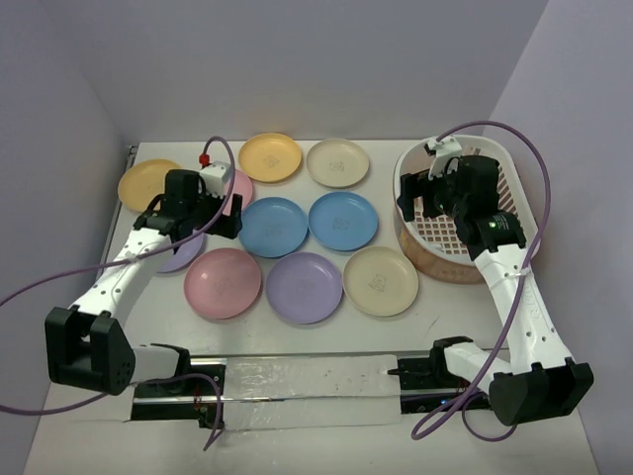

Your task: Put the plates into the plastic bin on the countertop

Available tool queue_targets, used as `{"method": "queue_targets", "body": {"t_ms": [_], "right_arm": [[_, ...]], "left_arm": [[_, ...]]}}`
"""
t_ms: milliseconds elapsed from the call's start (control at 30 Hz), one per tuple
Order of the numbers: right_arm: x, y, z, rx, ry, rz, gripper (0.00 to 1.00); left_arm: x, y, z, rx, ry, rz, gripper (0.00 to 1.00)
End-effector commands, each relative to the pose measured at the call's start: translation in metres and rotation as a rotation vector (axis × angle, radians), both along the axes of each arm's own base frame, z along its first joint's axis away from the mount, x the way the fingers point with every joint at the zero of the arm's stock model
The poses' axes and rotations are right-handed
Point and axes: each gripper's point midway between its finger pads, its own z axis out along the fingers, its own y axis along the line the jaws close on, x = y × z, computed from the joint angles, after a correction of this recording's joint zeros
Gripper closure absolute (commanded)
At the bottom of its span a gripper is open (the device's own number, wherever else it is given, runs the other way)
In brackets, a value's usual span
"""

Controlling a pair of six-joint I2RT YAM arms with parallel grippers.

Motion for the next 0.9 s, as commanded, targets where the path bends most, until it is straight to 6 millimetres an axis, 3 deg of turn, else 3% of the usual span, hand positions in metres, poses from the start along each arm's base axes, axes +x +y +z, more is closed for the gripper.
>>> {"method": "queue_targets", "body": {"t_ms": [0,267,500,567,867], "right_arm": [[0.002,0.001,0.016,0.003,-0.039,-0.003,0.0],[0.007,0.005,0.01,0.013,-0.016,0.003,0.0],[0.012,0.009,0.006,0.019,0.0,0.007,0.0],[0.013,0.009,0.003,0.017,0.009,0.007,0.0],[0.018,0.009,0.005,0.009,0.017,0.004,0.0]], "left_arm": [[0.02,-0.01,0.003,-0.061,0.011,0.064,0.01],[0.041,-0.01,-0.05,-0.06,0.169,0.252,0.01],[0.054,-0.021,-0.082,-0.117,0.228,0.329,0.01],[0.06,-0.026,-0.082,-0.133,0.238,0.329,0.01],[0.065,-0.032,-0.127,-0.131,0.352,0.386,0.2]]}}
